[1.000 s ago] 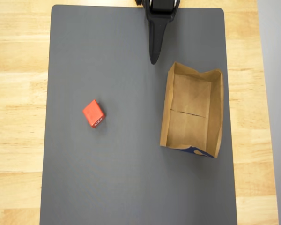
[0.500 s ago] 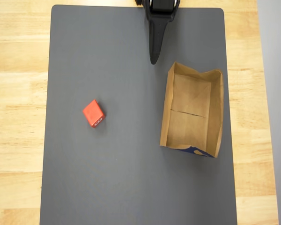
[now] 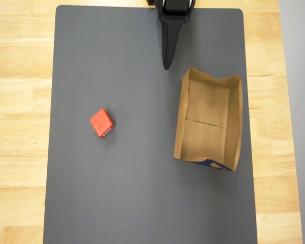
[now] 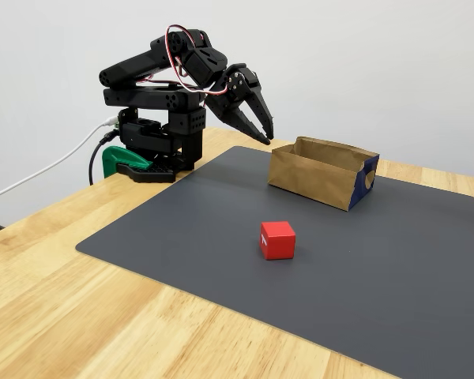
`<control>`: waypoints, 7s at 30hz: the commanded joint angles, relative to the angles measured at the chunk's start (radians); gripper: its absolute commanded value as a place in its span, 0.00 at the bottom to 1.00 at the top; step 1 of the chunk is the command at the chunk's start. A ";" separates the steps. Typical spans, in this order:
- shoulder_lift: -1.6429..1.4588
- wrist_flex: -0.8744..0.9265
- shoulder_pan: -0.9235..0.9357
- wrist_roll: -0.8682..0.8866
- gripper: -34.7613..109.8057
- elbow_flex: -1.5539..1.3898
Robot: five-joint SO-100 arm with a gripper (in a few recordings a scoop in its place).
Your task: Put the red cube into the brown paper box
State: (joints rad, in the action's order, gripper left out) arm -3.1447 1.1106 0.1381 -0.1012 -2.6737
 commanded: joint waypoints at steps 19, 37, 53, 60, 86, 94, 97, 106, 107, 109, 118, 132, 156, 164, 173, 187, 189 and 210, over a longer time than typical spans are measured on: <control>0.002 -0.005 0.017 -0.017 0.24 0.002; 0.002 -0.005 0.017 -0.017 0.24 0.002; 0.002 -0.005 0.017 -0.017 0.24 0.002; 0.002 -0.005 0.021 -0.012 0.24 0.002; 0.091 -0.066 0.052 -0.072 0.27 0.018; 0.357 -0.155 0.192 -0.290 0.28 0.175; 0.514 -0.115 0.249 -0.446 0.29 0.293; 0.965 0.034 0.393 -0.503 0.34 0.693; 1.028 0.055 0.407 -0.531 0.35 0.747; 1.146 0.080 0.439 -0.630 0.35 0.848; 1.494 0.009 0.518 -0.773 0.43 1.081; 1.701 -0.064 0.528 -1.002 0.43 1.135; 1.907 -0.089 0.528 -1.184 0.35 1.226; 1.894 -0.103 0.522 -1.155 0.24 1.227; 1.717 -0.112 0.500 -1.005 0.24 1.200; 1.046 -0.253 0.238 -0.664 0.25 0.772; 0.927 -0.272 0.172 -0.620 0.26 0.690; 1.085 -0.307 -0.268 -0.522 0.24 0.588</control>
State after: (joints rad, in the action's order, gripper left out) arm -2.1384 0.7992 -0.1212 -0.5921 -2.1752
